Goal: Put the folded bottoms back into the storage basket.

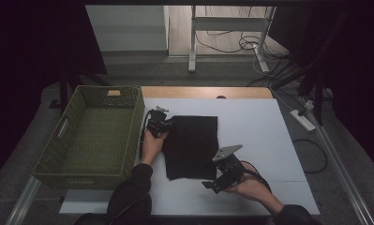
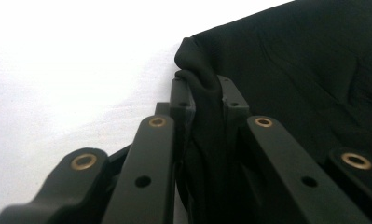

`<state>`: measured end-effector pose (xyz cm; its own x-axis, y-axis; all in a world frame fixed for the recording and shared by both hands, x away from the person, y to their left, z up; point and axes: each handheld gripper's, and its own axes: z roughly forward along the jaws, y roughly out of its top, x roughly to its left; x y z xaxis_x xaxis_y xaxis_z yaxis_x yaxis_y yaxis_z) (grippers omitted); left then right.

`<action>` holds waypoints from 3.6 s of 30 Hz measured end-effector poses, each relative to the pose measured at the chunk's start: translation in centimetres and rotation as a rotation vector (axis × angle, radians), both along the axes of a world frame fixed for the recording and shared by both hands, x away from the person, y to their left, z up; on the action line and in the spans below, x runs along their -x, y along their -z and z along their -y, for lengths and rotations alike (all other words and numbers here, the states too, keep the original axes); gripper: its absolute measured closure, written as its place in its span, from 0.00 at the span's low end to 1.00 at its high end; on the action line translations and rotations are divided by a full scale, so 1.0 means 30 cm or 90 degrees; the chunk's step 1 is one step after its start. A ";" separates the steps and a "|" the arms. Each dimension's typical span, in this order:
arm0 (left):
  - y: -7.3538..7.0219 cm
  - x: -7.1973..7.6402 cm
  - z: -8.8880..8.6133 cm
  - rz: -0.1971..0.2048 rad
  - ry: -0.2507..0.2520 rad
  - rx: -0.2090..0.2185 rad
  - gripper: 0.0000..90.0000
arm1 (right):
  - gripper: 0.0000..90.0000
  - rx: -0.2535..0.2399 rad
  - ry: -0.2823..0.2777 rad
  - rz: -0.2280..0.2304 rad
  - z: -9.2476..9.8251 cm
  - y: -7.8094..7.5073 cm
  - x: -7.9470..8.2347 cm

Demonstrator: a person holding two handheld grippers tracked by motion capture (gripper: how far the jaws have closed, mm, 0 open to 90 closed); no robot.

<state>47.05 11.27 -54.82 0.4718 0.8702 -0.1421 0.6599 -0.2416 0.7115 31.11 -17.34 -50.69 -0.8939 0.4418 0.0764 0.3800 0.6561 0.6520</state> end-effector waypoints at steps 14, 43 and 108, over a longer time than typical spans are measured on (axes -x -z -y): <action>0.001 -0.002 -0.004 -0.003 0.000 0.008 0.88 | 0.02 0.023 -0.031 0.025 -0.097 0.031 -0.086; 0.002 -0.003 -0.007 -0.007 0.001 0.015 0.88 | 0.87 0.178 -0.137 0.056 -0.165 0.037 -0.160; -0.384 -0.022 0.022 0.059 0.005 0.025 0.92 | 0.94 -0.062 -0.122 0.078 -0.074 -0.292 -0.138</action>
